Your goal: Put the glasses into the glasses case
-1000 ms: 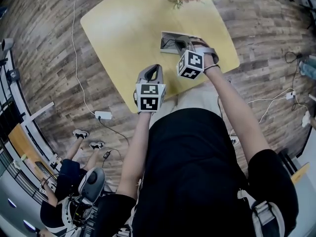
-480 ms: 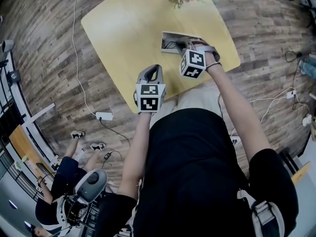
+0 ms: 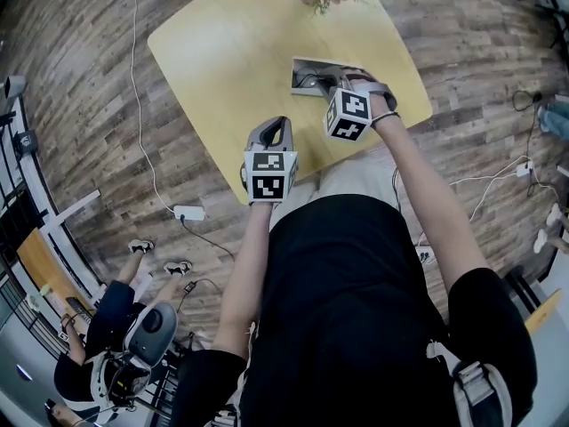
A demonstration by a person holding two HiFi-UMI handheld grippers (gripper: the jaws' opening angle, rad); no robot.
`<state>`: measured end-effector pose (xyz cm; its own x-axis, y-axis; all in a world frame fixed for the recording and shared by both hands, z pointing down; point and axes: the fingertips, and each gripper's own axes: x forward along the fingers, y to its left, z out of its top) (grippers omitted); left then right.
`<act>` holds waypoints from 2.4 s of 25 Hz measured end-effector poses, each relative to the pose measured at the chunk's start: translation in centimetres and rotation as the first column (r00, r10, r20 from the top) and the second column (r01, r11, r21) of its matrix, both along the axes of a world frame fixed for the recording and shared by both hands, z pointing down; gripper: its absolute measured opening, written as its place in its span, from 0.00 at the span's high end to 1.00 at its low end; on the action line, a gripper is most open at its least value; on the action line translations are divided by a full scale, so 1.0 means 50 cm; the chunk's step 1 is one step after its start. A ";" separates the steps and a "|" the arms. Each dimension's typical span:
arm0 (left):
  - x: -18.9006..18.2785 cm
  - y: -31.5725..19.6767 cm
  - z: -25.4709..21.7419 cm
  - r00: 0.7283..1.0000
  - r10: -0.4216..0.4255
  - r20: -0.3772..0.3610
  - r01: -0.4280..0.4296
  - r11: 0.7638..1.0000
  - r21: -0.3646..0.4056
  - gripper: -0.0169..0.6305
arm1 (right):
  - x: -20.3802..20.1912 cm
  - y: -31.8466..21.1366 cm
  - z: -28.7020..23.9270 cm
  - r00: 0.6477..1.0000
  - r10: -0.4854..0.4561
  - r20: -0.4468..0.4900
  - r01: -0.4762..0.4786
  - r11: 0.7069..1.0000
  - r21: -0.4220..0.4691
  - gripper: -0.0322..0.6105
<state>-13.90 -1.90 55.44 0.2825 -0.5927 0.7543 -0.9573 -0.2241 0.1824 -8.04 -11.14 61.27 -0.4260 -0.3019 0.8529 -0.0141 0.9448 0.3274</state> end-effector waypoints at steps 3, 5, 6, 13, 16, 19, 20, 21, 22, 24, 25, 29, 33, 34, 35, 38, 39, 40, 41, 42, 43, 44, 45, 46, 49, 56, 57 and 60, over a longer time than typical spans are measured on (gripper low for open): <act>0.002 0.000 -0.009 1.000 0.004 -0.003 -0.004 1.000 0.013 0.94 | 0.006 0.007 -0.019 1.000 0.008 0.009 -0.008 1.000 0.009 0.87; 0.005 -0.001 -0.015 1.000 0.009 -0.006 -0.009 1.000 0.020 0.94 | 0.011 0.011 -0.037 1.000 0.017 0.022 -0.017 1.000 0.012 0.87; 0.006 0.000 -0.017 1.000 0.010 -0.008 -0.010 1.000 0.021 0.94 | 0.014 0.013 -0.047 0.999 0.021 0.029 -0.022 1.000 0.015 0.87; 0.016 0.003 -0.010 1.000 0.023 -0.011 -0.022 1.000 0.017 0.94 | 0.043 0.009 -0.117 0.996 0.045 0.083 -0.049 0.997 0.052 0.88; 0.023 0.008 -0.009 0.999 0.030 -0.011 -0.030 0.999 0.015 0.94 | 0.057 -0.002 -0.141 0.994 0.058 0.095 -0.065 0.995 0.077 0.89; 0.031 0.005 -0.014 0.999 0.032 -0.014 -0.032 0.999 0.019 0.94 | 0.074 -0.022 -0.155 0.992 0.080 0.100 -0.090 0.991 0.100 0.89; 0.033 0.003 -0.016 0.999 0.032 -0.015 -0.032 0.999 0.021 0.94 | 0.079 -0.030 -0.158 0.991 0.089 0.100 -0.100 0.989 0.107 0.89; 0.036 0.002 -0.018 0.999 0.033 -0.017 -0.032 0.999 0.023 0.94 | 0.085 -0.037 -0.160 0.990 0.099 0.098 -0.110 0.987 0.114 0.90; 0.038 0.001 -0.019 0.999 0.033 -0.017 -0.033 0.999 0.024 0.94 | 0.091 -0.045 -0.161 0.989 0.110 0.095 -0.121 0.985 0.120 0.89; 0.039 0.001 -0.020 0.999 0.033 -0.017 -0.033 0.999 0.026 0.94 | 0.103 -0.063 -0.159 0.987 0.139 0.086 -0.150 0.979 0.141 0.89; 0.039 0.001 -0.021 0.999 0.032 -0.016 -0.032 0.999 0.027 0.94 | 0.109 -0.073 -0.158 0.984 0.156 0.083 -0.167 0.974 0.152 0.89; 0.032 0.007 -0.018 1.000 0.021 -0.008 -0.021 1.000 0.020 0.94 | 0.128 -0.101 -0.143 0.974 0.214 0.073 -0.224 0.960 0.167 0.89; 0.022 0.016 -0.014 1.000 0.009 0.000 -0.009 1.000 0.008 0.94 | 0.139 -0.110 -0.119 0.971 0.233 0.052 -0.238 0.958 0.158 0.88; 0.020 0.017 -0.013 1.000 0.007 0.001 -0.007 1.000 0.006 0.94 | 0.141 -0.110 -0.113 0.971 0.235 0.047 -0.239 0.958 0.155 0.88; 0.019 0.019 -0.012 1.000 0.005 0.001 -0.005 1.000 0.004 0.94 | 0.143 -0.111 -0.108 0.970 0.237 0.046 -0.241 0.958 0.153 0.89; 0.019 0.020 -0.007 1.000 0.002 0.000 -0.002 1.000 -0.003 0.94 | 0.147 -0.110 -0.102 0.968 0.245 0.049 -0.249 0.958 0.143 0.89; 0.020 0.020 -0.006 1.000 0.002 0.000 -0.002 1.000 -0.005 0.94 | 0.148 -0.108 -0.103 0.968 0.246 0.051 -0.250 0.958 0.141 0.89; 0.021 0.019 -0.005 1.000 0.004 -0.001 -0.004 1.000 -0.006 0.94 | 0.148 -0.106 -0.104 0.968 0.245 0.053 -0.250 0.958 0.139 0.89; 0.023 0.019 -0.005 1.000 0.006 -0.002 -0.006 1.000 -0.006 0.94 | 0.147 -0.103 -0.105 0.968 0.244 0.056 -0.249 0.959 0.137 0.89; 0.026 0.018 -0.005 1.000 0.009 -0.003 -0.009 1.000 -0.006 0.94 | 0.147 -0.099 -0.106 0.968 0.242 0.059 -0.248 0.959 0.133 0.89; 0.029 0.018 -0.005 1.000 0.012 -0.004 -0.012 1.000 -0.006 0.94 | 0.147 -0.095 -0.106 0.968 0.241 0.063 -0.248 0.960 0.129 0.89; 0.032 0.018 -0.006 1.000 0.015 -0.004 -0.015 1.000 -0.005 0.94 | 0.148 -0.091 -0.107 0.969 0.240 0.065 -0.246 0.961 0.126 0.89; 0.035 0.018 -0.006 1.000 0.019 -0.004 -0.019 1.000 -0.004 0.94 | 0.149 -0.086 -0.107 0.969 0.238 0.066 -0.245 0.962 0.124 0.89; 0.038 0.018 -0.006 1.000 0.023 -0.004 -0.023 1.000 -0.003 0.94 | 0.149 -0.083 -0.107 0.969 0.237 0.067 -0.244 0.962 0.122 0.89; 0.044 0.017 -0.006 0.999 0.031 -0.008 -0.031 1.000 -0.002 0.94 | 0.150 -0.072 -0.105 0.969 0.236 0.069 -0.243 0.963 0.117 0.89; 0.051 0.018 -0.001 0.999 0.041 -0.014 -0.041 0.999 -0.001 0.94 | 0.149 -0.044 -0.095 0.970 0.230 0.071 -0.236 0.967 0.093 0.89; 0.051 0.019 0.000 0.999 0.040 -0.014 -0.040 0.999 -0.001 0.94 | 0.150 -0.042 -0.092 0.971 0.230 0.070 -0.236 0.968 0.091 0.89; 0.054 0.024 0.000 0.999 0.038 -0.015 -0.038 0.999 -0.001 0.94 | 0.153 -0.032 -0.086 0.972 0.227 0.062 -0.231 0.969 0.083 0.89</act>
<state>-11.19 -0.70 55.41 0.3155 -0.5807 0.7505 -0.9455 -0.2597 0.1965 -0.38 -12.72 56.96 -0.3797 -0.4705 0.7965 -0.2460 0.8813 0.4034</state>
